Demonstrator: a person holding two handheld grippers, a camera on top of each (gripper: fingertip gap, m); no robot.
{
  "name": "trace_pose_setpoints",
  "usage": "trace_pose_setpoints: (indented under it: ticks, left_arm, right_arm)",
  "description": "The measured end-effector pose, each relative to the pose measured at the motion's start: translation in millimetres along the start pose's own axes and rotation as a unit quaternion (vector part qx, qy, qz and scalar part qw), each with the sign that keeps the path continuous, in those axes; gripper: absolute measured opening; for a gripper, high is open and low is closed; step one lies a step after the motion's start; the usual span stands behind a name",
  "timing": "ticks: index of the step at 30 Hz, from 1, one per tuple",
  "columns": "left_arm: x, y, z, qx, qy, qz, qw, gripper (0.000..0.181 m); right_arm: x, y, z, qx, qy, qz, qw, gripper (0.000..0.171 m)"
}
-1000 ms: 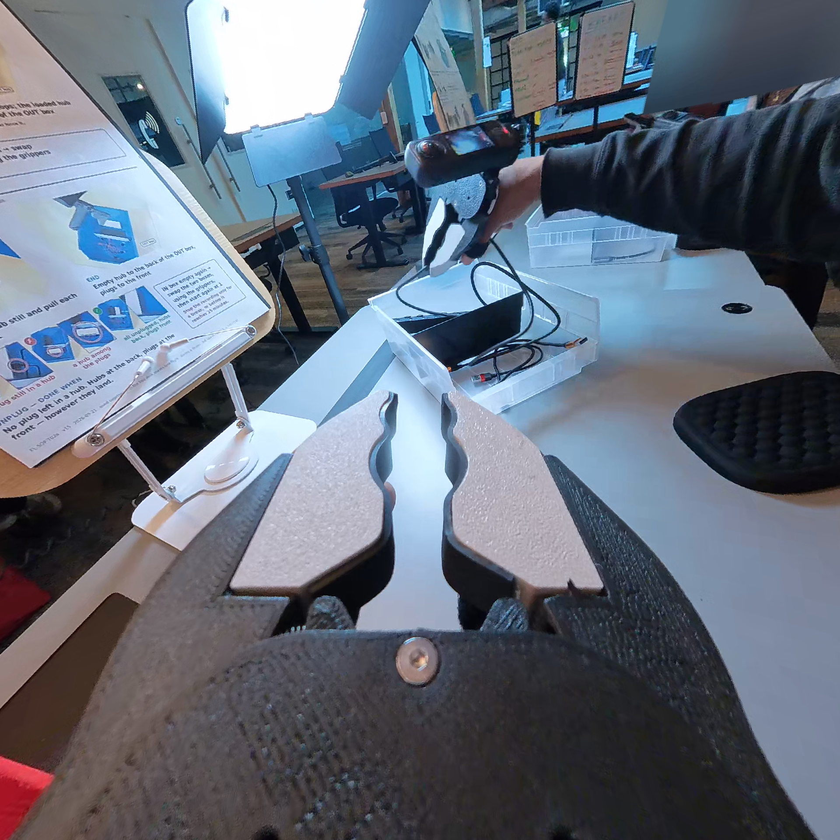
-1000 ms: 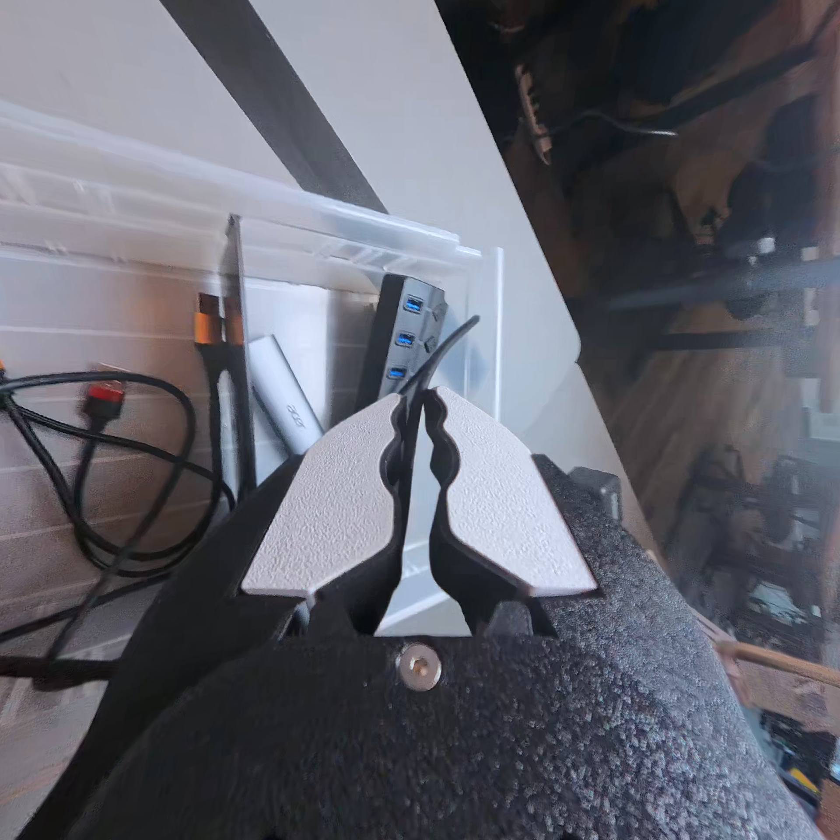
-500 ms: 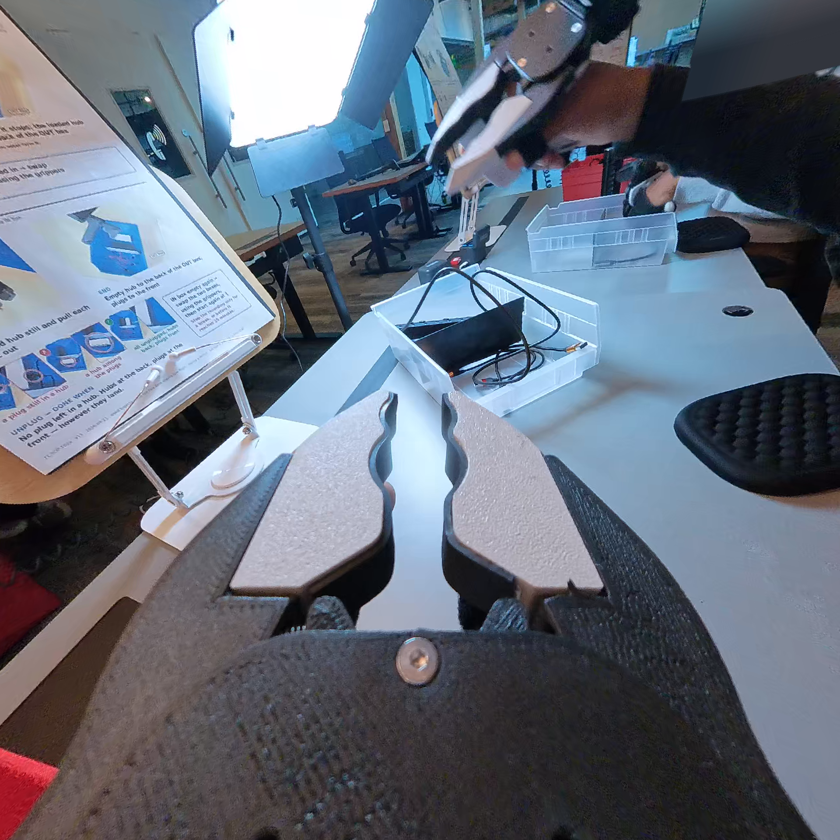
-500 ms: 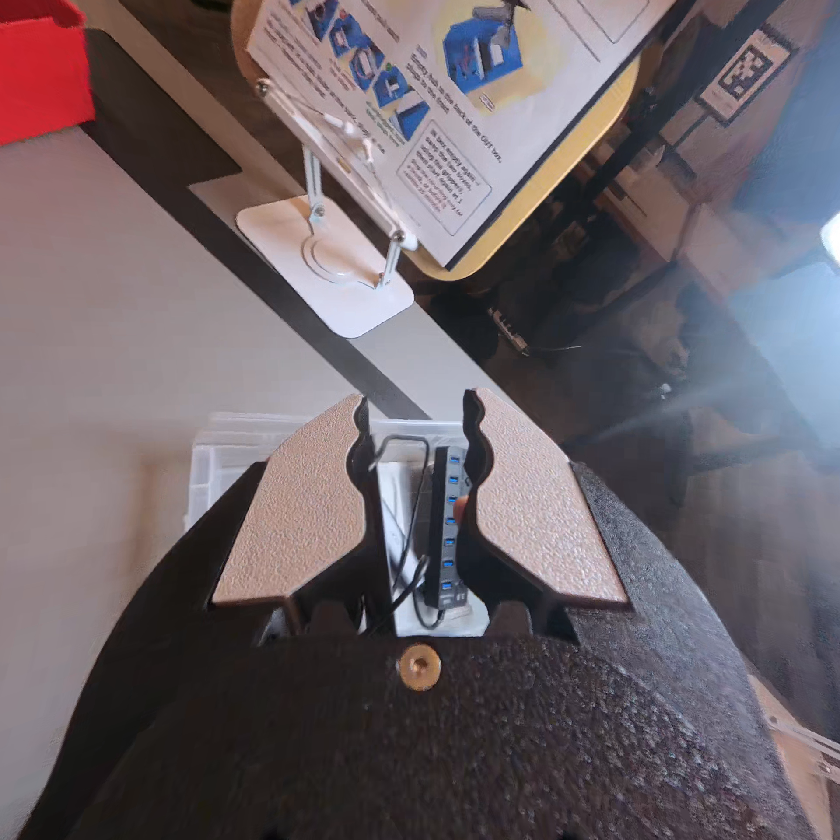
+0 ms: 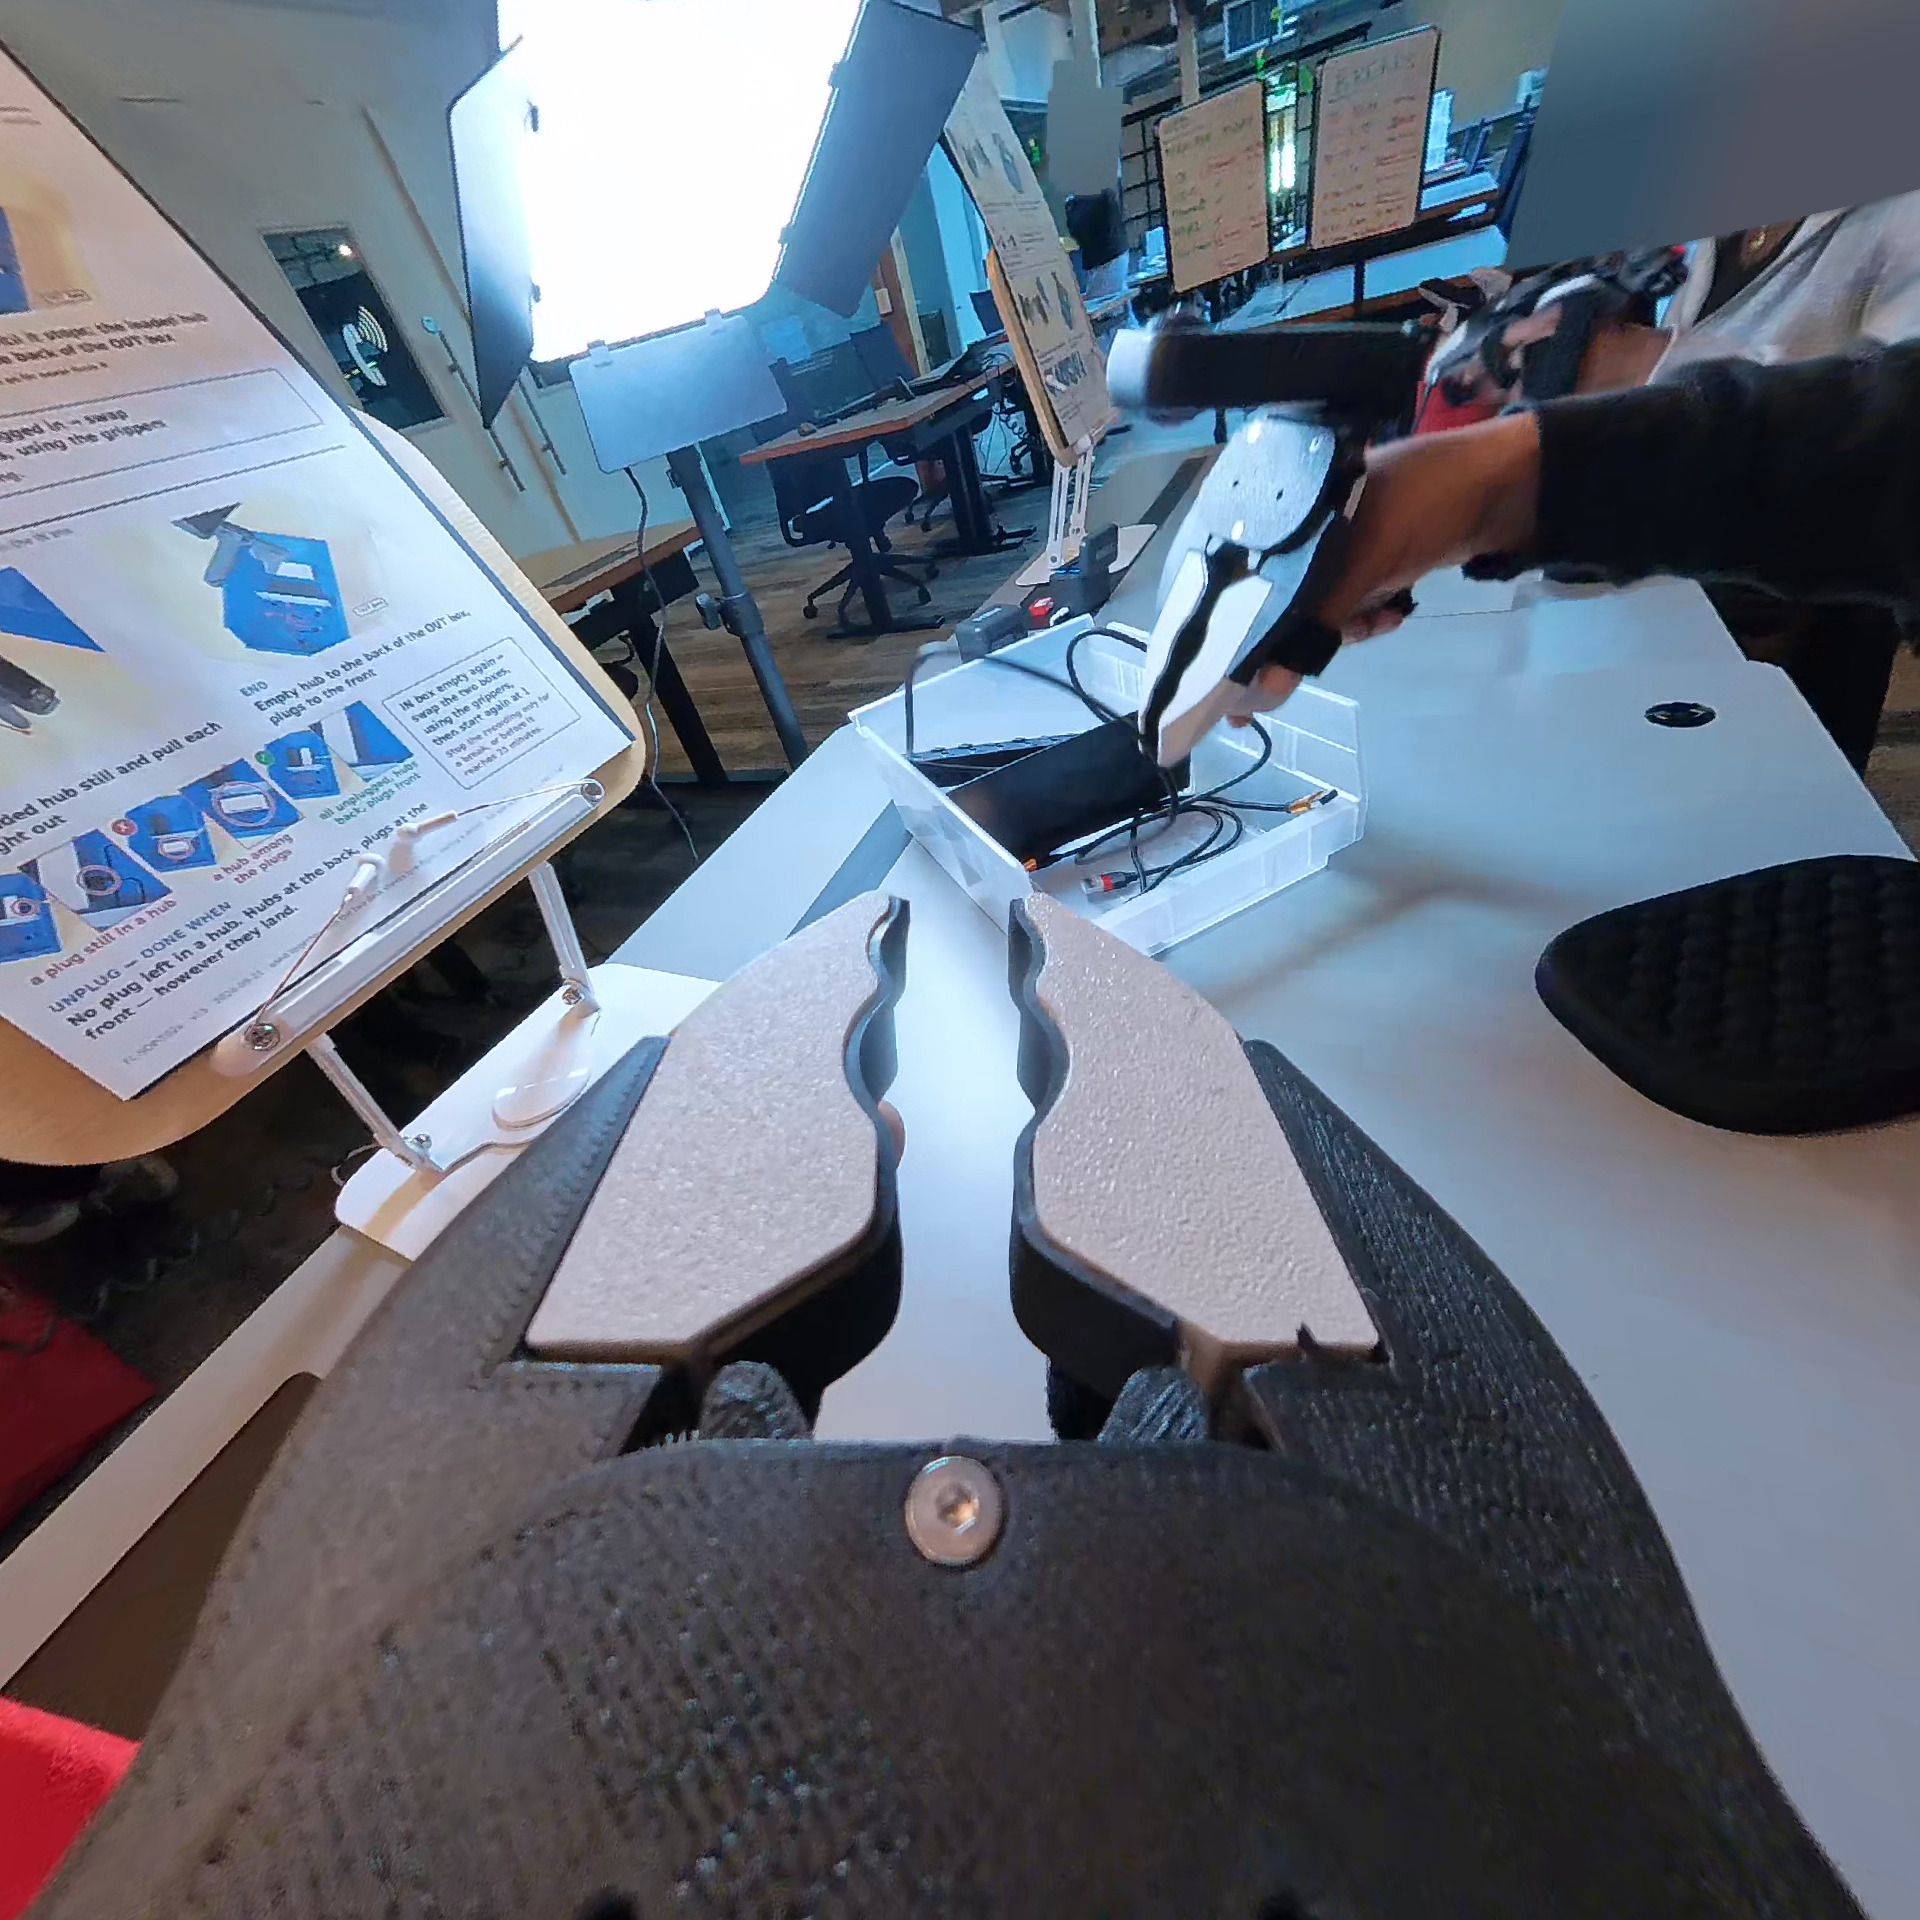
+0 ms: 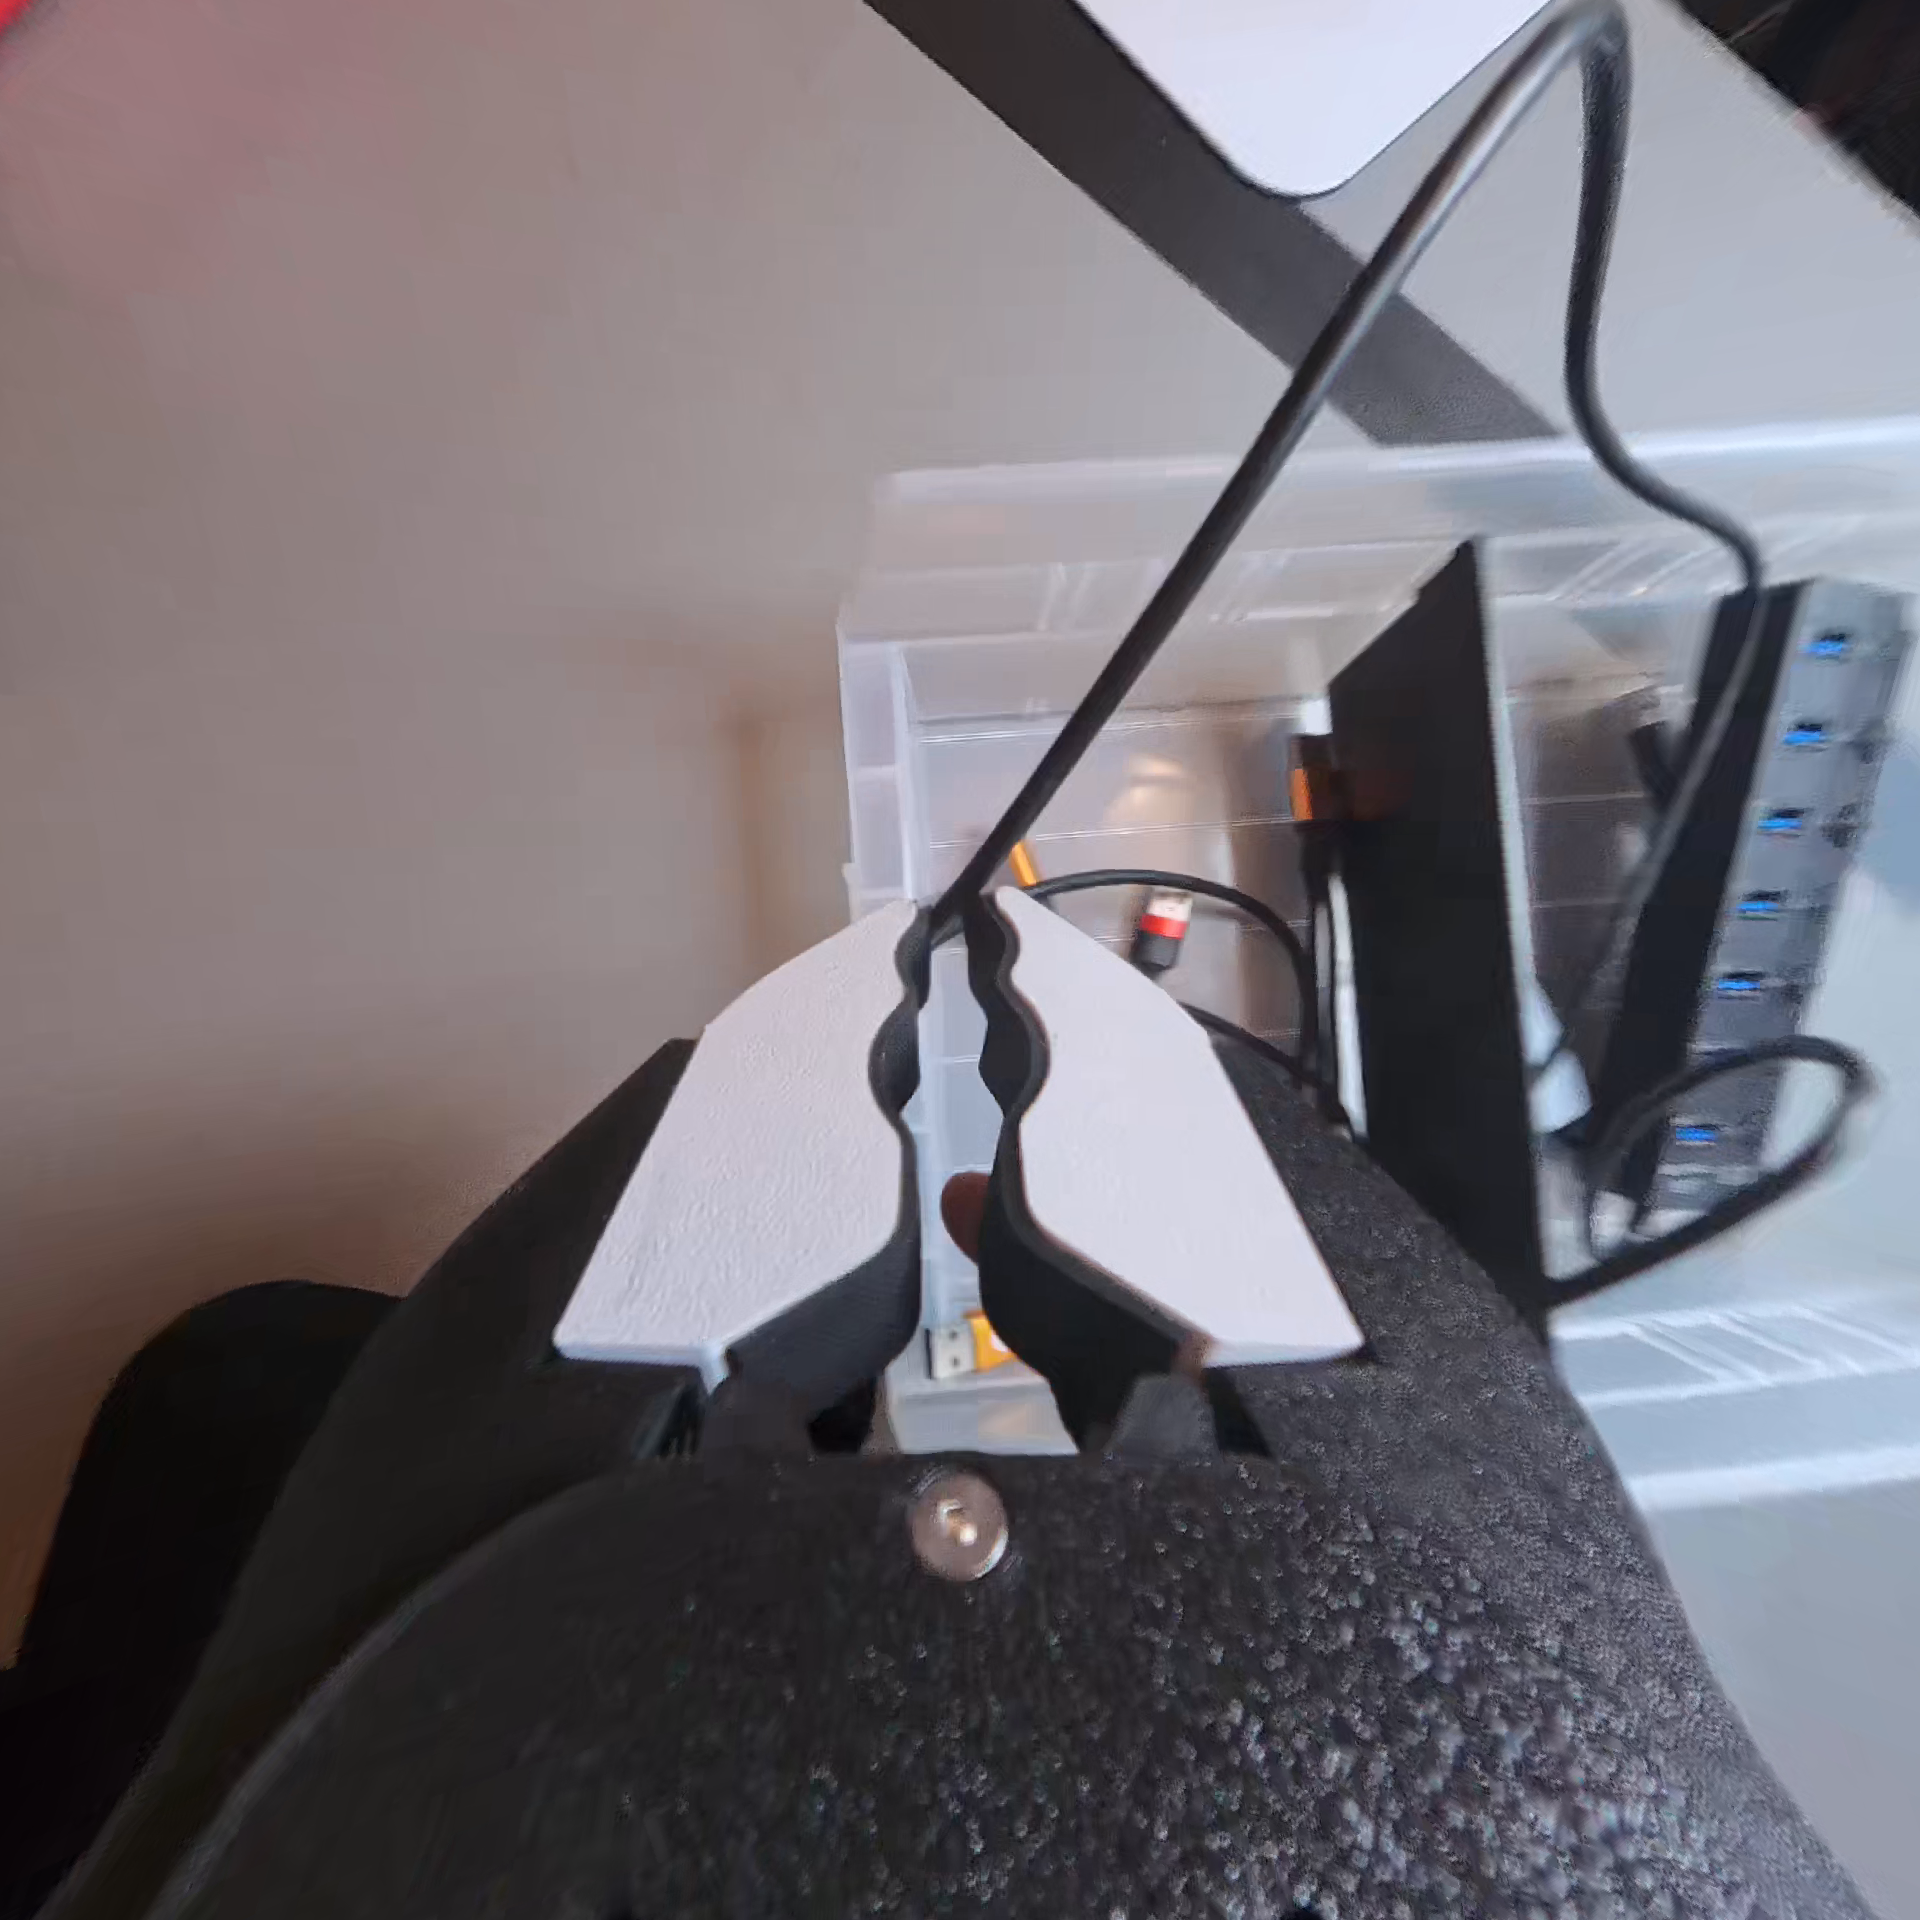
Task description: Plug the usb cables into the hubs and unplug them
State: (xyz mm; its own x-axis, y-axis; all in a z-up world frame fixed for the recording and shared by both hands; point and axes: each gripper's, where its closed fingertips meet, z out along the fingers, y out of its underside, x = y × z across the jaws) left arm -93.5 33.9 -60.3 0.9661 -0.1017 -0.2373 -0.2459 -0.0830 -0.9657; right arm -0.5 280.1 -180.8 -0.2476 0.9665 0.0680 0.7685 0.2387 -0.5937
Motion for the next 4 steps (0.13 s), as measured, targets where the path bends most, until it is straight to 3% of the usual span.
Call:
trace_pose_setpoints:
  ticks: [1,4]
  left_arm:
    - [-1,0,-1,0.002,-0.001,-0.002,1.000,0.018]
    - [-4,1,0,0.001,-0.003,-0.005,1.000,0.018]
  right_arm:
    - [8,-7,-11,0.000,0.019,-0.019,1.000,0.007]
    - [53,-34,-55,-0.003,0.144,-0.079,0.986,0.005]
